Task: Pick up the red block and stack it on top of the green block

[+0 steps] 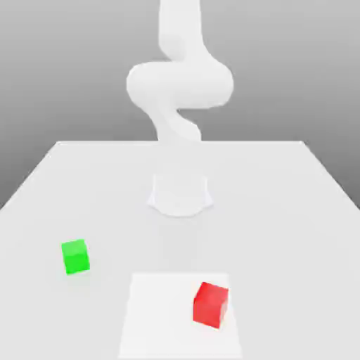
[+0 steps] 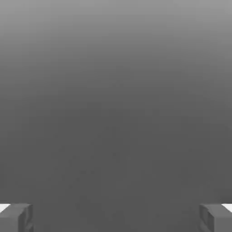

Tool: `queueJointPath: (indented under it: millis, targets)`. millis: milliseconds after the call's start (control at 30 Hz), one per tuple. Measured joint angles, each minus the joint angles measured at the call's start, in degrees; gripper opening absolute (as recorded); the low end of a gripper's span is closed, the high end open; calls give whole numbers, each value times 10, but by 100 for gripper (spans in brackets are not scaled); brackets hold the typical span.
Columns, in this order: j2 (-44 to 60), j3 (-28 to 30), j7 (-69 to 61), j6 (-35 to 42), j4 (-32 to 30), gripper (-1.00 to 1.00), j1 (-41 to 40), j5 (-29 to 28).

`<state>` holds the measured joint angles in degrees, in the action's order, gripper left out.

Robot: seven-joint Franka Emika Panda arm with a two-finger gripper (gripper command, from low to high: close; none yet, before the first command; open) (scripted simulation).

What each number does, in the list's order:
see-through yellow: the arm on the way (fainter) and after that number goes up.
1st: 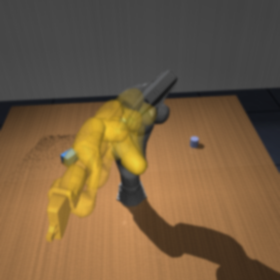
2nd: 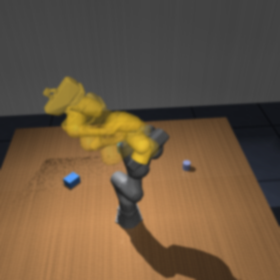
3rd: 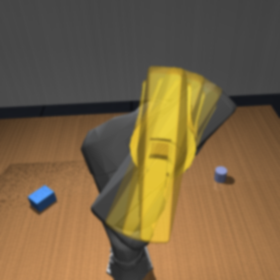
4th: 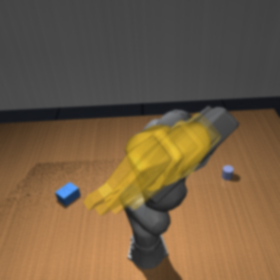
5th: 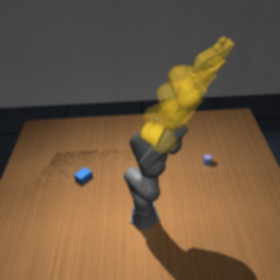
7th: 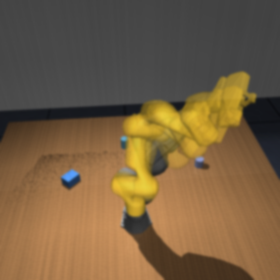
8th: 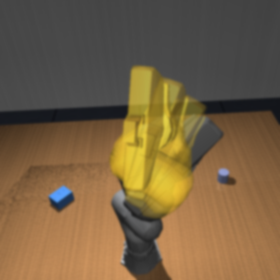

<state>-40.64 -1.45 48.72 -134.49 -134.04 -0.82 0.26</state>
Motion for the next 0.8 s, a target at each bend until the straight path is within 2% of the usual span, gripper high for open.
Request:
queueJointPath:
  millis: [500,700,800]
  targets:
    - [315,-76,196,-164,-137,0,-29,-13]
    - [440,-81,275,-230,-188,0,-16,-24]
    - [503,-68,300,-278,-186,0,-7,-47]
